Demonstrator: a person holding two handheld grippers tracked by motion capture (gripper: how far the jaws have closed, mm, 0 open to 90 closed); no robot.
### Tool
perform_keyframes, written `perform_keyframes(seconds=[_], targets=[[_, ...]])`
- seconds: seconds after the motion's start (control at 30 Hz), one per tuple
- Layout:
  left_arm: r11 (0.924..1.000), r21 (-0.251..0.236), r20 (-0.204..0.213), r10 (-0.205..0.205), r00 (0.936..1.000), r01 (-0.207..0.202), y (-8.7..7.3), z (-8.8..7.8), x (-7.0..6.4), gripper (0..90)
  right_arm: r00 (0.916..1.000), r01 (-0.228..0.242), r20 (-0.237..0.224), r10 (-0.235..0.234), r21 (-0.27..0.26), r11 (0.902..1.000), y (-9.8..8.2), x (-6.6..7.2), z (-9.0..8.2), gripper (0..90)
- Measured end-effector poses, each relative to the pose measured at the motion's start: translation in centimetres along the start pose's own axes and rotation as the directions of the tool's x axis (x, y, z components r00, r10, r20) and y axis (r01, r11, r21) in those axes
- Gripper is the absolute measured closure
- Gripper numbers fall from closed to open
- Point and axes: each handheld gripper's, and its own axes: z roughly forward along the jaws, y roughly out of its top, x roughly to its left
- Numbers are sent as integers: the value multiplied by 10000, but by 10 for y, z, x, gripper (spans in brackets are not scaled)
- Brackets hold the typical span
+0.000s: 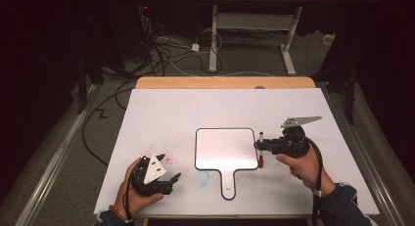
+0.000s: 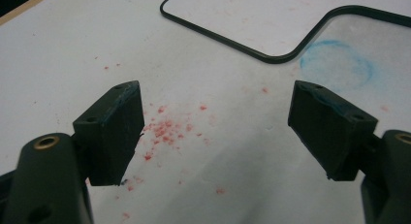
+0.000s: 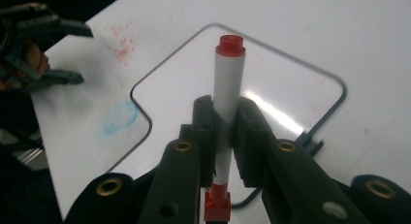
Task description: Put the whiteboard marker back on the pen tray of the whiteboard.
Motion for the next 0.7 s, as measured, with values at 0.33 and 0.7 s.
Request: perform_keyframes(seconds=[0.33, 0.7], targets=[[9999, 76, 80, 85, 9999, -86, 1, 2, -1, 200, 9884, -1227, 950, 1188, 366, 9918, -14, -33, 37, 773], [9996, 225, 158, 144, 9998, -148, 0, 4, -1, 200, 9690, -1050, 2252, 1017, 27, 9945, -20, -42, 65, 760]])
